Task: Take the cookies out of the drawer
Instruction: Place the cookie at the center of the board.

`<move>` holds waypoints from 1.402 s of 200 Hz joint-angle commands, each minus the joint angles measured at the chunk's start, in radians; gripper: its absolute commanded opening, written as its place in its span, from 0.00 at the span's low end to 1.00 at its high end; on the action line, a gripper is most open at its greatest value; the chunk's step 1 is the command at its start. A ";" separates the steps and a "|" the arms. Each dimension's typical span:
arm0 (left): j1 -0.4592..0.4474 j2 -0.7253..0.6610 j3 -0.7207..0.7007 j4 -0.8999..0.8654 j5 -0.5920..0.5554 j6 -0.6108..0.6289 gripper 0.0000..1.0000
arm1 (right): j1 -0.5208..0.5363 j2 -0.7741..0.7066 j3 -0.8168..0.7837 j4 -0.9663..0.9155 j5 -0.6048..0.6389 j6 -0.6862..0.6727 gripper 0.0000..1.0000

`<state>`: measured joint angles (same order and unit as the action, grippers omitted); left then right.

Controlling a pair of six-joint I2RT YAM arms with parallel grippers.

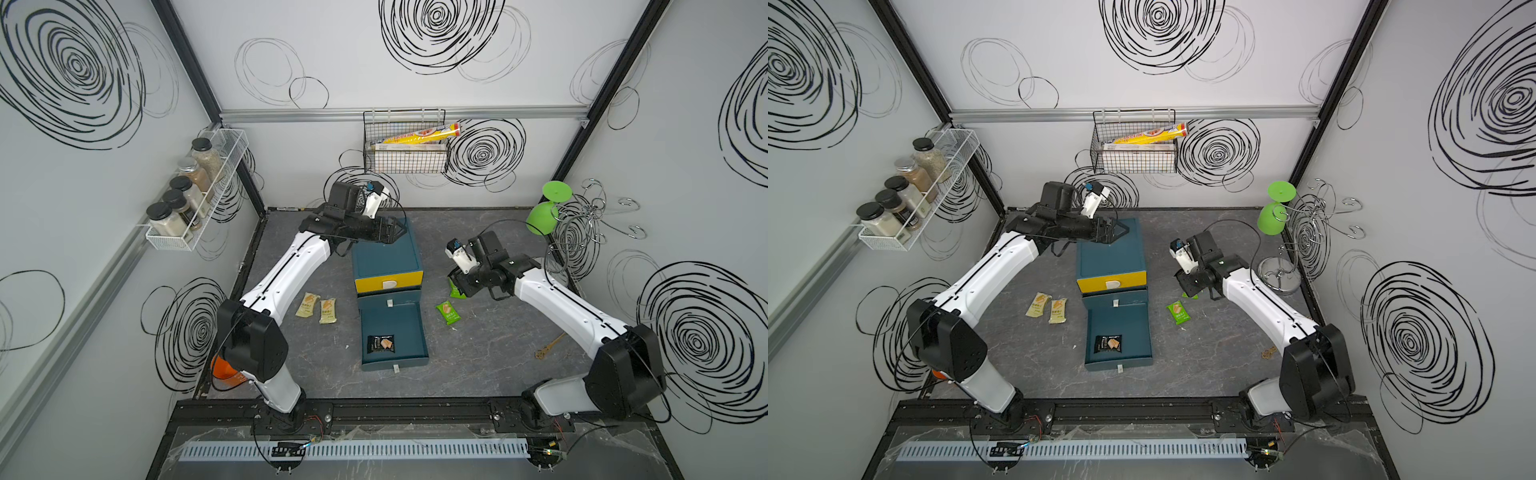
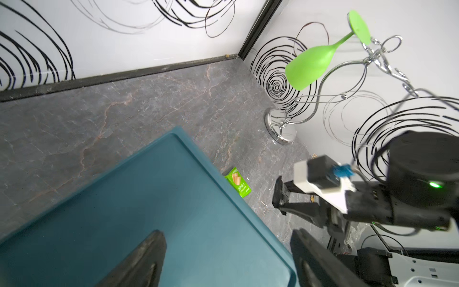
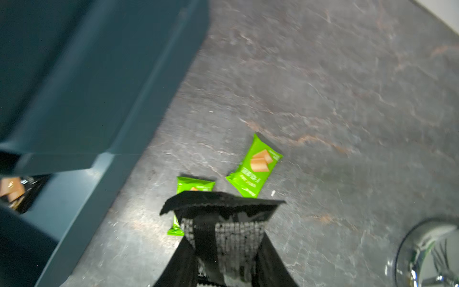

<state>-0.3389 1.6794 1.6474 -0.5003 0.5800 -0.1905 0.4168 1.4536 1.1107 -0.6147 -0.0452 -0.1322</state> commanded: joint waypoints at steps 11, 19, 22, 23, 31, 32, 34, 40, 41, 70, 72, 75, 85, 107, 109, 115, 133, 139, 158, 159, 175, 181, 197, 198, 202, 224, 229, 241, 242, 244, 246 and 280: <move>0.008 -0.011 0.066 0.025 -0.006 -0.016 0.87 | -0.053 0.081 -0.045 0.001 0.003 0.125 0.36; 0.008 -0.015 0.073 0.031 -0.008 -0.022 0.87 | -0.062 0.096 -0.044 0.012 -0.008 0.137 0.38; 0.008 -0.019 0.075 0.034 -0.009 -0.026 0.87 | -0.067 0.101 -0.043 0.016 -0.014 0.141 0.39; 0.008 -0.020 0.075 0.035 -0.009 -0.028 0.87 | -0.068 0.104 -0.043 0.018 -0.017 0.143 0.39; 0.008 -0.030 0.079 0.043 -0.008 -0.035 0.87 | -0.086 0.130 -0.046 0.027 -0.043 0.152 0.39; 0.008 -0.032 0.080 0.043 -0.009 -0.036 0.87 | -0.088 0.134 -0.046 0.028 -0.045 0.153 0.39; 0.008 -0.035 0.081 0.045 -0.009 -0.038 0.87 | -0.093 0.142 -0.049 0.029 -0.047 0.153 0.39; 0.006 -0.044 0.084 0.047 -0.008 -0.043 0.87 | -0.101 0.168 -0.053 0.033 -0.045 0.158 0.38; 0.006 -0.046 0.084 0.048 -0.008 -0.043 0.87 | -0.103 0.172 -0.055 0.033 -0.043 0.160 0.39; 0.002 -0.126 0.083 0.042 -0.030 -0.036 0.88 | -0.107 0.258 -0.075 0.039 0.020 0.172 0.35; 0.002 -0.131 0.083 0.041 -0.033 -0.034 0.88 | -0.107 0.259 -0.075 0.041 0.021 0.173 0.35; 0.002 -0.141 0.081 0.038 -0.038 -0.031 0.88 | -0.109 0.261 -0.077 0.042 0.017 0.173 0.35; 0.000 -0.170 0.076 0.024 -0.050 -0.026 0.89 | -0.110 0.257 -0.085 0.048 0.016 0.173 0.34; -0.003 -0.234 0.037 0.013 -0.056 -0.028 0.89 | -0.129 0.243 -0.100 0.047 0.035 0.175 0.34; -0.004 -0.239 0.033 0.014 -0.056 -0.029 0.90 | -0.130 0.243 -0.102 0.047 0.038 0.176 0.35; -0.007 -0.254 0.019 0.009 -0.055 -0.030 0.90 | -0.136 0.242 -0.105 0.047 0.043 0.180 0.39; -0.024 -0.291 -0.019 -0.007 -0.059 -0.023 0.90 | -0.138 0.245 -0.089 0.031 0.043 0.180 0.50; -0.032 -0.303 -0.030 -0.018 -0.072 -0.020 0.90 | -0.138 0.243 -0.081 0.029 0.045 0.182 0.54; -0.054 -0.346 -0.069 -0.045 -0.104 -0.003 0.90 | -0.138 0.221 -0.059 0.023 0.074 0.193 0.66; -0.056 -0.348 -0.071 -0.045 -0.106 -0.004 0.90 | -0.138 0.220 -0.058 0.022 0.075 0.194 0.66; -0.071 -0.396 -0.117 -0.057 -0.116 0.000 0.90 | -0.138 0.173 -0.035 0.023 0.058 0.207 0.68; -0.077 -0.418 -0.135 -0.063 -0.128 0.000 0.90 | -0.138 0.138 -0.028 0.033 0.035 0.209 0.68; -0.100 -0.479 -0.187 -0.076 -0.164 -0.007 0.90 | -0.136 0.033 -0.005 0.068 -0.004 0.225 0.67; -0.102 -0.482 -0.190 -0.077 -0.165 -0.009 0.90 | -0.136 0.026 -0.002 0.071 -0.008 0.226 0.67; -0.112 -0.498 -0.204 -0.080 -0.168 -0.011 0.90 | -0.136 0.000 0.005 0.080 -0.026 0.230 0.66; -0.184 -0.588 -0.302 -0.096 -0.194 -0.025 0.90 | -0.133 -0.130 0.030 0.164 -0.189 0.256 0.56; -0.203 -0.611 -0.327 -0.099 -0.200 -0.027 0.90 | -0.129 -0.159 0.028 0.201 -0.250 0.272 0.53; -0.253 -0.661 -0.378 -0.108 -0.246 -0.041 0.89 | -0.127 -0.204 0.030 0.266 -0.336 0.314 0.44; -0.257 -0.665 -0.383 -0.108 -0.251 -0.044 0.89 | -0.126 -0.207 0.030 0.272 -0.342 0.318 0.43; -0.267 -0.673 -0.391 -0.109 -0.263 -0.047 0.89 | -0.124 -0.211 0.032 0.281 -0.353 0.324 0.40; -0.274 -0.681 -0.398 -0.111 -0.272 -0.051 0.89 | -0.122 -0.214 0.035 0.286 -0.365 0.330 0.39; -0.407 -0.764 -0.500 -0.123 -0.387 -0.139 0.86 | -0.002 -0.147 0.139 0.339 -0.496 0.335 0.21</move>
<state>-0.6758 0.9478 1.2045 -0.6331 0.3096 -0.2573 0.3271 1.2362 1.1942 -0.3450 -0.3782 0.1757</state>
